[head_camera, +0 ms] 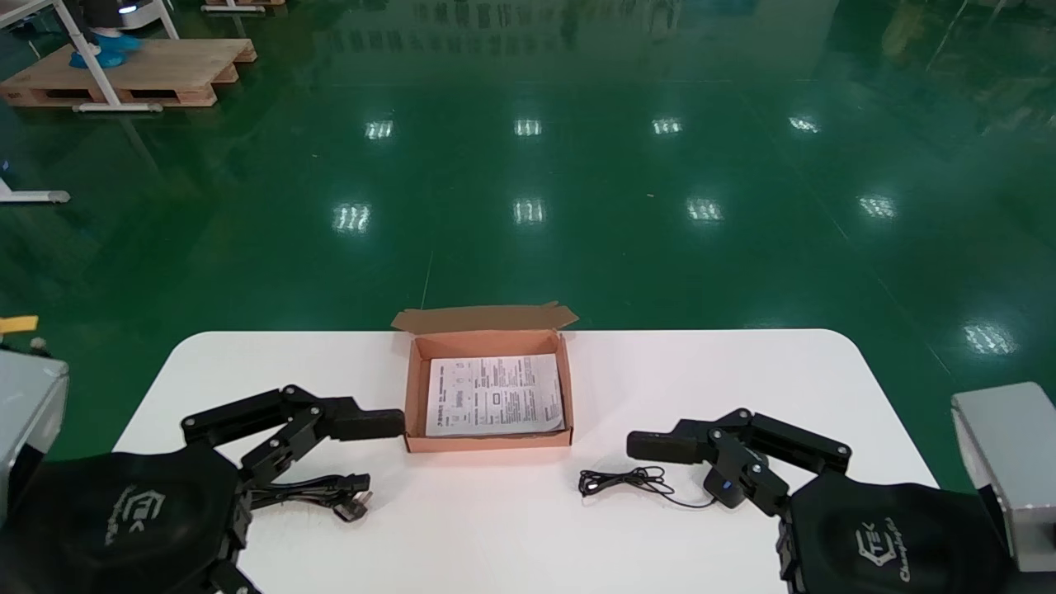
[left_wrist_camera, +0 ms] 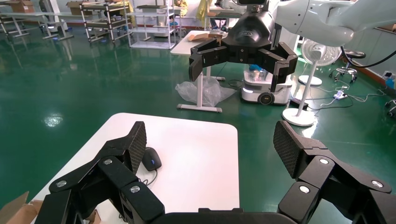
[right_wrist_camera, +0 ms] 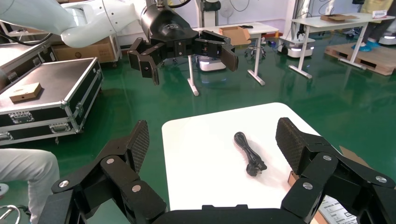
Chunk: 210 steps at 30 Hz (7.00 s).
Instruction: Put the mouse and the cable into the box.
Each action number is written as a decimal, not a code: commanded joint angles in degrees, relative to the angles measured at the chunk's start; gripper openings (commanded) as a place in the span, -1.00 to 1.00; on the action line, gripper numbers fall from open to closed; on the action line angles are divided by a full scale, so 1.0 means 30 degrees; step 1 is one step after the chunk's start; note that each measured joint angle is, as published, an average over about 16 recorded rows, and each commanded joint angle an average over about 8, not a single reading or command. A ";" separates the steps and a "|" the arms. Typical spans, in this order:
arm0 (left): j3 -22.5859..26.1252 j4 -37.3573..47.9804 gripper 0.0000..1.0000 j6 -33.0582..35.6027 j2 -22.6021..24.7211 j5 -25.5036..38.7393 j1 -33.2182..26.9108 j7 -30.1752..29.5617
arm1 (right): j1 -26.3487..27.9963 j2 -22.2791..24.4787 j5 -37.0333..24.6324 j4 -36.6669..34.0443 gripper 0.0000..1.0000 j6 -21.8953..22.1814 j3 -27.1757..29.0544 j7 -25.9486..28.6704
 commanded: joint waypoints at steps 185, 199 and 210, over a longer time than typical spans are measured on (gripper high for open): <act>0.8997 1.7406 1.00 -0.8405 0.9640 2.4633 -1.0525 1.0281 | 0.8573 -1.3707 -2.3194 -1.6565 1.00 1.2627 -1.0094 -0.4601; 0.9325 1.7682 0.84 -0.8169 0.9871 2.5028 -1.0352 1.0764 | 0.8551 -1.3670 -2.3189 -1.6430 0.98 1.2614 -1.0214 -0.4453; 0.9199 1.7664 -1.00 -0.8163 0.9843 2.4819 -1.0351 1.0674 | 0.8549 -1.3670 -2.3180 -1.6430 -1.00 1.2622 -1.0213 -0.4454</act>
